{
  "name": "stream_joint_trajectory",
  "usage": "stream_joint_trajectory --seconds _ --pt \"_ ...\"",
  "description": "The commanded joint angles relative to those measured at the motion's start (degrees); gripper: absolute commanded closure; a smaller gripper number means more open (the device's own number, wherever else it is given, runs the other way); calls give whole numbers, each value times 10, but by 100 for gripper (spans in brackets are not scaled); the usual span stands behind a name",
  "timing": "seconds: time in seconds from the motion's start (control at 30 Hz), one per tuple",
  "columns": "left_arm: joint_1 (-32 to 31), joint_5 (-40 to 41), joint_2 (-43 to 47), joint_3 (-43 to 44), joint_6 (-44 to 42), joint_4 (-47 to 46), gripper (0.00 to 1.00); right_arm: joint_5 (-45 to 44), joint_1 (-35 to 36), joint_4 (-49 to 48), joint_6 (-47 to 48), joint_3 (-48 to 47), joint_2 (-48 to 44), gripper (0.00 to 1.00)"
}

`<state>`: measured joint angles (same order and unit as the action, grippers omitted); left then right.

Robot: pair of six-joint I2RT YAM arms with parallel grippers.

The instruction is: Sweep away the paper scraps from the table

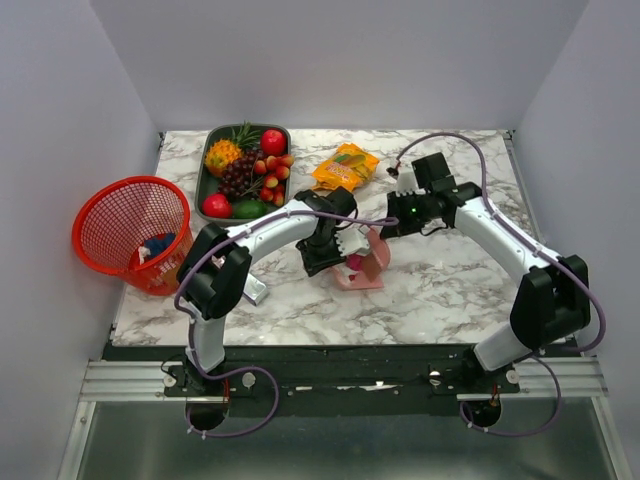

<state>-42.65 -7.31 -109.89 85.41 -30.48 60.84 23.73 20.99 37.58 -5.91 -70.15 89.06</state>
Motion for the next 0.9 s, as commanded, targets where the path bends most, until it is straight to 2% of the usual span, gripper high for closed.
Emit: stream_joint_trajectory --seconds 0.0,0.2,0.27,0.43,0.6,0.87 --pt "-2 -18 20 -2 42 -45 100 -91 -3 43 48 -29 -39 99" --pt "12 -13 78 -99 36 -80 100 -255 -8 36 179 -6 -104 99" --pt "15 -12 106 -121 31 -96 100 -285 -10 28 208 4 -122 99" --pt "17 -12 151 -173 17 -137 100 -295 -14 15 217 38 -145 99" --pt "19 5 138 -155 23 -108 100 -305 -19 12 223 44 -145 99" --pt "18 47 91 -53 39 23 100 -357 -18 -10 213 37 -115 99"
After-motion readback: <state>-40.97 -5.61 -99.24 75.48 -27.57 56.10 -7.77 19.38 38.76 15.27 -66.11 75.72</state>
